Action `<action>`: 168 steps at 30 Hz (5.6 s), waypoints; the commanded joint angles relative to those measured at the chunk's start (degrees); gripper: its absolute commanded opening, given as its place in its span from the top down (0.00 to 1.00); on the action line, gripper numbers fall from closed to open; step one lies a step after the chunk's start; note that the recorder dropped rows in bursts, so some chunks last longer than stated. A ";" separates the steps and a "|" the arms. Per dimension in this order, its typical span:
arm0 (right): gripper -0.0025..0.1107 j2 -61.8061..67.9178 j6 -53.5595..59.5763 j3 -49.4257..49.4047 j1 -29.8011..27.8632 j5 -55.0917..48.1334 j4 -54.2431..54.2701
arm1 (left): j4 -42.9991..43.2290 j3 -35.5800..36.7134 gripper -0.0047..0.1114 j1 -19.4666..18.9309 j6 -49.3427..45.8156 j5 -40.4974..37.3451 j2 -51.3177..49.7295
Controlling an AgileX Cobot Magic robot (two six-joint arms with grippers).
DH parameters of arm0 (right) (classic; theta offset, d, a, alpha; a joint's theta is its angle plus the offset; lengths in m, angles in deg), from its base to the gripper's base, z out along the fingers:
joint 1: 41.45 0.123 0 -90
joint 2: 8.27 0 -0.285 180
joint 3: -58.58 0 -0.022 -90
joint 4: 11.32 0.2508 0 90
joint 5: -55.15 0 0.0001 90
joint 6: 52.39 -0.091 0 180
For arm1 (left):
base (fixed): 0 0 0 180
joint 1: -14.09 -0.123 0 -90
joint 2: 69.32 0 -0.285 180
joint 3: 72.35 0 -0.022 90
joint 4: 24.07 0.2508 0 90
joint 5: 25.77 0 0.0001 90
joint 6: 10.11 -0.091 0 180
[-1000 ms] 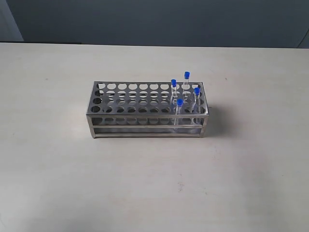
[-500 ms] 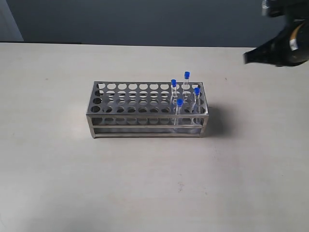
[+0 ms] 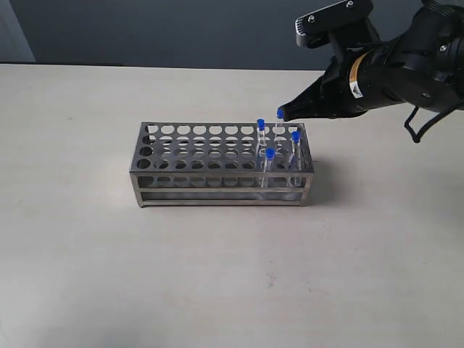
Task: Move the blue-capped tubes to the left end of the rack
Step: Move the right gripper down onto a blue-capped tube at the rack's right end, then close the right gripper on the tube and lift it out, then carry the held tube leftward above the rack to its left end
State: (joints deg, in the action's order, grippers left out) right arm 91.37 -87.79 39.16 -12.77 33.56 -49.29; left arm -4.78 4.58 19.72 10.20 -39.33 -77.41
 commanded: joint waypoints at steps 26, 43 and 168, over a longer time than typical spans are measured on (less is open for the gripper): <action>0.74 5.73 -0.53 0.23 5.63 -0.14 -1.05 | -0.15 0.19 0.96 0.33 0.14 0.25 0.31; 0.58 5.73 -5.17 0.23 5.63 -0.72 -5.36 | -0.15 0.19 0.96 0.33 0.14 0.25 0.31; 0.99 22.70 -8.93 28.16 19.92 11.15 -17.37 | -0.25 0.19 0.96 0.33 0.14 0.25 0.31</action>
State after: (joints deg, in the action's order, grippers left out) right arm 114.18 -97.16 67.10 6.78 47.06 -68.69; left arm -4.78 4.58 19.72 10.20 -39.33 -77.41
